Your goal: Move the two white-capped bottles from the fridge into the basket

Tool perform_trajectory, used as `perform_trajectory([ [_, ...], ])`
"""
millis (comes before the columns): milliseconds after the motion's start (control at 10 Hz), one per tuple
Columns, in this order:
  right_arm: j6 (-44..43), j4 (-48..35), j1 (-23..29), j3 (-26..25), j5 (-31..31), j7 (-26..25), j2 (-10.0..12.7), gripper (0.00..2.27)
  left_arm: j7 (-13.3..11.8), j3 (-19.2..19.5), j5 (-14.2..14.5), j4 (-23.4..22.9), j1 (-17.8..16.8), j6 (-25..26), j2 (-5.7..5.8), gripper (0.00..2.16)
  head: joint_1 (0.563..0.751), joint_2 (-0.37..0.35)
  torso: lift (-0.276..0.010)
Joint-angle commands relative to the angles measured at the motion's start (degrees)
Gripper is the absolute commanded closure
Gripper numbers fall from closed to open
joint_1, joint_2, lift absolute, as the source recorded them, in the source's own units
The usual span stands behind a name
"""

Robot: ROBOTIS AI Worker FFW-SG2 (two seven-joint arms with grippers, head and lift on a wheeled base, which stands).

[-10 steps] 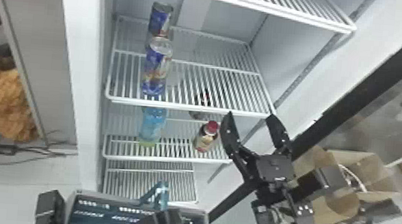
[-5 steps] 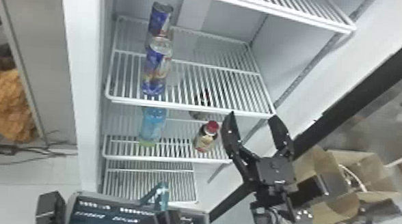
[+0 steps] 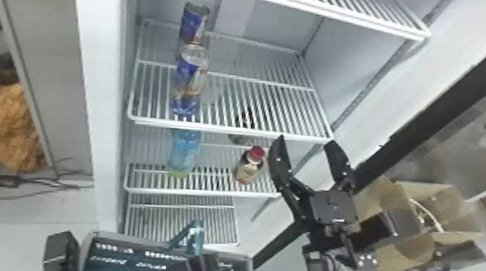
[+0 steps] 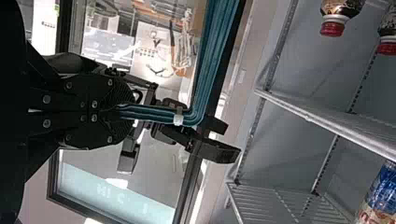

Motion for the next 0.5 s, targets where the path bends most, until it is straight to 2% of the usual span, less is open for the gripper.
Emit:
perform_trajectory([
  [0, 0.01, -0.02, -0.02, 0.04, 0.03, 0.01, 0.00, 0.11, 0.00, 0.00, 0.06, 0.00, 0.00, 0.00, 0.00, 1.18, 0.695, -0.350, 0.000],
  [400, -0.27, -0.16, -0.02, -0.07, -0.09, 0.01, 0.00, 0.11, 0.00, 0.00, -0.06, 0.00, 0.00, 0.00, 0.00, 1.18, 0.695, -0.350, 0.000],
])
